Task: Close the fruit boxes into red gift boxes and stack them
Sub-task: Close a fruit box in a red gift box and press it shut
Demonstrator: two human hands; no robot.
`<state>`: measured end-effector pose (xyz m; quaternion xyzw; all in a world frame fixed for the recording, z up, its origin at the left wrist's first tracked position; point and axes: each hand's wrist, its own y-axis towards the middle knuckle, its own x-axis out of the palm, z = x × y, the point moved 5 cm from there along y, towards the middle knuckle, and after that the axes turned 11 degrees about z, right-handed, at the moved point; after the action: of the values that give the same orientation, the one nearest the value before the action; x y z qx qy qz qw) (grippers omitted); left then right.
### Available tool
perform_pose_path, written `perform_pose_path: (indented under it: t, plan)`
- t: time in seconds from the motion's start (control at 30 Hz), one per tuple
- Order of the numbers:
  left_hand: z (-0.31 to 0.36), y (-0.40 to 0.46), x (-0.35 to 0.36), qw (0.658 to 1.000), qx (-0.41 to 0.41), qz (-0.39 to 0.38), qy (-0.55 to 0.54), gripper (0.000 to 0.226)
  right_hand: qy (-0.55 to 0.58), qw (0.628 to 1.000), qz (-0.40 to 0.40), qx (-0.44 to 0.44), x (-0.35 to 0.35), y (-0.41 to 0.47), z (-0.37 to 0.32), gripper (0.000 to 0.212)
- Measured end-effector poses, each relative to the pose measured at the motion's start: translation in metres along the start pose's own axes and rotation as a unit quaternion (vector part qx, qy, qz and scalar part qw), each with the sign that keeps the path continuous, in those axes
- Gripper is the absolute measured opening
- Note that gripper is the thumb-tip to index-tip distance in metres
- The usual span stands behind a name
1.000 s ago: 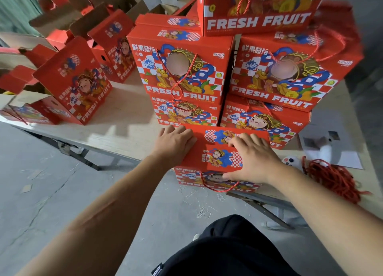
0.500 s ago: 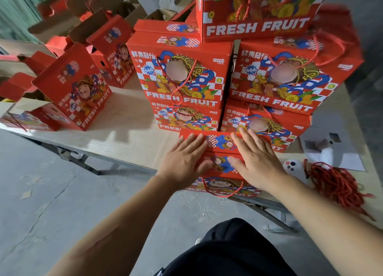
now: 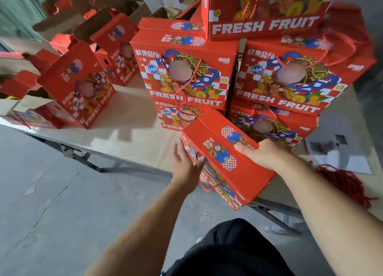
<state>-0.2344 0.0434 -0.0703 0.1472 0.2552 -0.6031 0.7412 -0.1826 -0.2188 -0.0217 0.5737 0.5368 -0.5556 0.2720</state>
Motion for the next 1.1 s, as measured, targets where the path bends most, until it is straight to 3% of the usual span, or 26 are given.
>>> perform_pose_path:
  t: [0.07, 0.1, 0.17, 0.27, 0.33, 0.4, 0.47, 0.5, 0.57, 0.63, 0.67, 0.73, 0.8, 0.87, 0.97, 1.03, 1.1]
  plan:
    - [0.000, -0.023, 0.036, 0.964, -0.130, -0.047, -0.228, 0.054, 0.128, 0.991, -0.031, 0.001, 0.004, 0.003, -0.015, 0.078]
    - [-0.001, -0.033, 0.046, 0.937, -0.199, -0.055, -0.280, 0.040, 0.184, 0.982, -0.011, -0.029, 0.007, 0.003, -0.025, 0.056]
    - [-0.002, -0.039, 0.049, 0.931, -0.244, -0.035, -0.269, 0.034, 0.226, 0.968, 0.075, -0.074, 0.008, -0.006, -0.037, 0.031]
    - [0.006, -0.031, 0.033, 0.940, -0.237, -0.021, -0.244, 0.040, 0.269, 0.933, 0.225, -0.074, 0.004, -0.023, -0.031, 0.023]
    - [0.027, -0.025, 0.019, 0.933, -0.235, 0.003, -0.272, 0.038, 0.318, 0.900, 0.280, -0.103, -0.003, -0.039, -0.028, 0.024]
    - [0.062, -0.025, 0.014, 0.931, -0.190, 0.006, -0.311, 0.043, 0.344, 0.894, 0.228, -0.173, -0.002, -0.060, -0.038, 0.026]
    - [0.102, -0.027, 0.012, 0.945, -0.107, -0.008, -0.310, 0.044, 0.412, 0.877, 0.071, -0.236, 0.003, -0.091, -0.061, 0.024]
    - [0.120, -0.029, 0.011, 0.953, -0.063, -0.015, -0.297, 0.039, 0.457, 0.858, -0.002, -0.234, 0.006, -0.104, -0.067, 0.026]
    - [0.149, -0.030, 0.004, 0.961, 0.015, -0.027, -0.276, 0.025, 0.483, 0.851, -0.055, -0.199, 0.007, -0.110, -0.066, 0.028]
    - [0.163, -0.028, -0.006, 0.965, 0.061, -0.055, -0.249, 0.021, 0.420, 0.887, -0.047, -0.189, -0.007, -0.102, -0.054, 0.016]
    - [0.165, -0.026, -0.013, 0.970, 0.080, -0.067, -0.221, 0.024, 0.426, 0.887, -0.044, -0.172, -0.021, -0.096, -0.047, 0.007]
    - [0.164, -0.015, -0.030, 0.981, 0.119, -0.040, -0.149, 0.032, 0.517, 0.850, -0.015, -0.105, -0.064, -0.076, -0.035, 0.014]
    - [0.154, 0.003, -0.051, 0.984, 0.106, 0.067, -0.130, 0.020, 0.589, 0.805, 0.032, -0.065, -0.120, -0.058, -0.030, 0.016]
    - [0.147, 0.014, -0.061, 0.975, 0.062, 0.146, -0.156, 0.019, 0.621, 0.775, 0.059, -0.102, -0.170, -0.057, -0.037, 0.015]
    - [0.147, 0.009, -0.041, 0.971, 0.048, 0.141, -0.188, 0.016, 0.672, 0.722, -0.002, -0.163, -0.198, -0.077, -0.050, 0.009]
    - [0.143, -0.004, -0.016, 0.967, 0.017, 0.111, -0.230, 0.013, 0.631, 0.752, -0.064, -0.183, -0.197, -0.090, -0.048, 0.009]
    - [0.142, -0.016, 0.004, 0.961, -0.019, 0.087, -0.262, 0.011, 0.561, 0.804, -0.038, -0.193, -0.215, -0.091, -0.030, 0.009]
